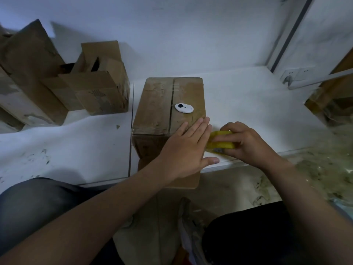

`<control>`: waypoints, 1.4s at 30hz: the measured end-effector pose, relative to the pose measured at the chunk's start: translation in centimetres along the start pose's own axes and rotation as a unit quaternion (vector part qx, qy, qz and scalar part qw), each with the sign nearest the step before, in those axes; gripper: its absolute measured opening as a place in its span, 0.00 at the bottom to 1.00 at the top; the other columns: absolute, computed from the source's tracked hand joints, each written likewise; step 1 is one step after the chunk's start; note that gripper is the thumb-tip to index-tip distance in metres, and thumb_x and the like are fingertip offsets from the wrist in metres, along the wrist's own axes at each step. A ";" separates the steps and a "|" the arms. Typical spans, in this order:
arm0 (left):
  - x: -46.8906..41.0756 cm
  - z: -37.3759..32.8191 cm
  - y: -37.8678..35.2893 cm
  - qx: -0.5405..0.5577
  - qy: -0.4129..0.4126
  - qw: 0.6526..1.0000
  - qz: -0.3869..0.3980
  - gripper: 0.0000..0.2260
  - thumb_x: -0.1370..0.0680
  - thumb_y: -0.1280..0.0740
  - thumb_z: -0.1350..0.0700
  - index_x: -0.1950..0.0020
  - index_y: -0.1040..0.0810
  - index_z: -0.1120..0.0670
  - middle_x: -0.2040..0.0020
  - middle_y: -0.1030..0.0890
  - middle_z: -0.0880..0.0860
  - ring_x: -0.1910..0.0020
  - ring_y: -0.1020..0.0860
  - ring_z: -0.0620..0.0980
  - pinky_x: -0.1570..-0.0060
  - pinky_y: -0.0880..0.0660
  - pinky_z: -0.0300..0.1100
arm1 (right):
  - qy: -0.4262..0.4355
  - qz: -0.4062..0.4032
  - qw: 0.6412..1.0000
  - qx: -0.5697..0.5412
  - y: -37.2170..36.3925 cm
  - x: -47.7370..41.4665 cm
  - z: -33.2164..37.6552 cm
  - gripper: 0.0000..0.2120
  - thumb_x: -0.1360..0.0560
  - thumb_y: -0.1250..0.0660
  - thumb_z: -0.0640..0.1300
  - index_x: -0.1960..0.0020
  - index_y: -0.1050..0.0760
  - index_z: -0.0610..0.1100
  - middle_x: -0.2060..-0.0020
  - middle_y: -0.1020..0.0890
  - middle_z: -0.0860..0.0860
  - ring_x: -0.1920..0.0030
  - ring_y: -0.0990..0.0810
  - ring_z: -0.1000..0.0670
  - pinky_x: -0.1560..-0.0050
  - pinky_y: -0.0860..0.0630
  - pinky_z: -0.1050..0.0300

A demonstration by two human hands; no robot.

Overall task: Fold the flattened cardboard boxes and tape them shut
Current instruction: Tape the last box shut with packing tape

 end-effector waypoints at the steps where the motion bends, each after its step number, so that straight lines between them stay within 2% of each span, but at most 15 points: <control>1: 0.0 0.4 0.0 0.003 -0.017 1.000 0.002 0.39 0.20 0.56 0.31 0.18 0.55 0.56 0.18 0.58 0.54 0.19 0.58 0.50 0.21 0.54 0.54 | 0.002 -0.003 1.000 -0.001 0.1 0.1 0.0 0.16 0.30 0.21 0.45 0.43 0.16 0.53 0.51 0.20 0.50 0.57 0.28 0.51 0.52 0.36 0.70; 6: 0.5 3.9 0.6 0.035 -0.074 0.995 0.048 0.38 0.19 0.53 0.33 0.18 0.60 0.55 0.19 0.62 0.52 0.20 0.63 0.46 0.21 0.61 0.49 | -0.006 0.000 1.000 -0.005 0.0 -0.1 -0.1 0.18 0.31 0.20 0.43 0.43 0.15 0.54 0.50 0.20 0.50 0.56 0.26 0.50 0.52 0.34 0.68; 8: 1.2 5.5 0.7 0.039 -0.075 0.995 0.060 0.38 0.19 0.54 0.33 0.18 0.62 0.55 0.19 0.62 0.51 0.20 0.63 0.45 0.22 0.62 0.48 | -0.013 0.003 1.000 -0.013 -0.1 -0.1 -0.2 0.19 0.32 0.20 0.43 0.43 0.16 0.54 0.50 0.20 0.50 0.56 0.26 0.49 0.53 0.31 0.62; 11: 2.4 7.8 0.7 0.064 -0.051 0.994 0.075 0.39 0.20 0.56 0.32 0.18 0.62 0.54 0.18 0.61 0.51 0.20 0.61 0.45 0.21 0.59 0.50 | -0.016 0.005 1.000 -0.015 -0.2 -0.1 -0.2 0.18 0.32 0.20 0.43 0.43 0.15 0.53 0.49 0.20 0.49 0.54 0.24 0.48 0.54 0.28 0.58; 18: 3.5 10.6 0.7 0.096 0.032 0.988 0.116 0.41 0.23 0.60 0.28 0.19 0.64 0.53 0.19 0.62 0.50 0.22 0.65 0.42 0.22 0.63 0.47 | -0.026 0.012 0.999 -0.020 -0.2 -0.1 -0.4 0.19 0.32 0.20 0.41 0.43 0.15 0.54 0.48 0.20 0.49 0.53 0.23 0.45 0.54 0.23 0.51; 21: 3.2 12.2 0.2 0.096 0.077 0.987 0.103 0.45 0.27 0.65 0.26 0.18 0.62 0.53 0.18 0.61 0.51 0.22 0.65 0.43 0.22 0.62 0.50 | -0.028 0.009 0.999 -0.025 -0.2 -0.2 -0.3 0.19 0.32 0.20 0.42 0.43 0.15 0.53 0.48 0.19 0.49 0.53 0.23 0.46 0.53 0.25 0.55; 24: 3.3 13.9 -0.4 0.106 0.106 0.987 0.053 0.47 0.28 0.68 0.24 0.18 0.59 0.54 0.18 0.60 0.52 0.20 0.62 0.45 0.21 0.59 0.53 | -0.030 0.010 0.999 -0.023 -0.1 -0.3 -0.4 0.19 0.33 0.20 0.42 0.44 0.15 0.53 0.48 0.19 0.50 0.54 0.24 0.47 0.53 0.27 0.57; 29: 4.4 16.0 -1.9 0.206 0.145 0.967 -0.023 0.44 0.25 0.64 0.25 0.18 0.57 0.52 0.18 0.58 0.50 0.20 0.61 0.44 0.21 0.59 0.55 | -0.036 0.014 0.999 -0.019 -0.3 -0.4 -0.6 0.18 0.32 0.20 0.42 0.44 0.15 0.53 0.48 0.19 0.51 0.54 0.25 0.49 0.52 0.29 0.60; 32: 4.7 15.7 -2.0 0.147 0.172 0.973 -0.037 0.41 0.23 0.66 0.28 0.18 0.59 0.53 0.18 0.59 0.52 0.20 0.62 0.47 0.22 0.61 0.57 | -0.035 0.008 0.999 -0.027 -0.3 -0.4 -0.5 0.14 0.30 0.25 0.51 0.45 0.15 0.54 0.48 0.19 0.51 0.54 0.26 0.50 0.52 0.30 0.63; 34: 4.5 14.9 -1.5 0.081 0.188 0.977 -0.059 0.40 0.22 0.66 0.30 0.18 0.59 0.55 0.18 0.59 0.56 0.19 0.62 0.51 0.22 0.62 0.58 | -0.031 0.005 0.999 -0.021 -0.3 -0.4 -0.3 0.15 0.30 0.28 0.54 0.45 0.15 0.53 0.48 0.19 0.51 0.55 0.25 0.49 0.54 0.28 0.59; 37: 2.6 12.2 0.0 0.056 0.145 0.983 -0.100 0.41 0.21 0.61 0.31 0.18 0.55 0.59 0.18 0.55 0.59 0.19 0.59 0.55 0.22 0.59 0.60 | -0.029 0.006 0.999 -0.015 -0.5 -0.3 -0.2 0.15 0.29 0.28 0.55 0.45 0.15 0.53 0.48 0.19 0.51 0.55 0.24 0.48 0.54 0.27 0.56; 39: 0.4 9.6 1.1 0.077 0.094 0.985 -0.124 0.42 0.22 0.58 0.29 0.18 0.52 0.59 0.18 0.53 0.58 0.19 0.57 0.55 0.22 0.57 0.59 | -0.027 0.008 1.000 -0.011 -0.5 -0.4 -0.2 0.15 0.30 0.28 0.54 0.45 0.15 0.54 0.48 0.19 0.51 0.55 0.24 0.47 0.54 0.27 0.57; 42: -3.0 5.7 1.8 0.090 0.021 0.989 -0.113 0.44 0.23 0.55 0.28 0.18 0.53 0.58 0.18 0.56 0.57 0.19 0.59 0.53 0.22 0.58 0.59 | -0.021 0.009 1.000 -0.012 -0.3 -0.6 -0.1 0.14 0.29 0.27 0.53 0.44 0.15 0.54 0.49 0.19 0.52 0.56 0.25 0.49 0.54 0.31 0.62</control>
Point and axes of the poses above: each hand's wrist, its own x-axis away from the middle knuckle, its own y-axis out of the back of the hand, z = x × y, the point moved 2 cm from there along -x, towards the middle knuckle
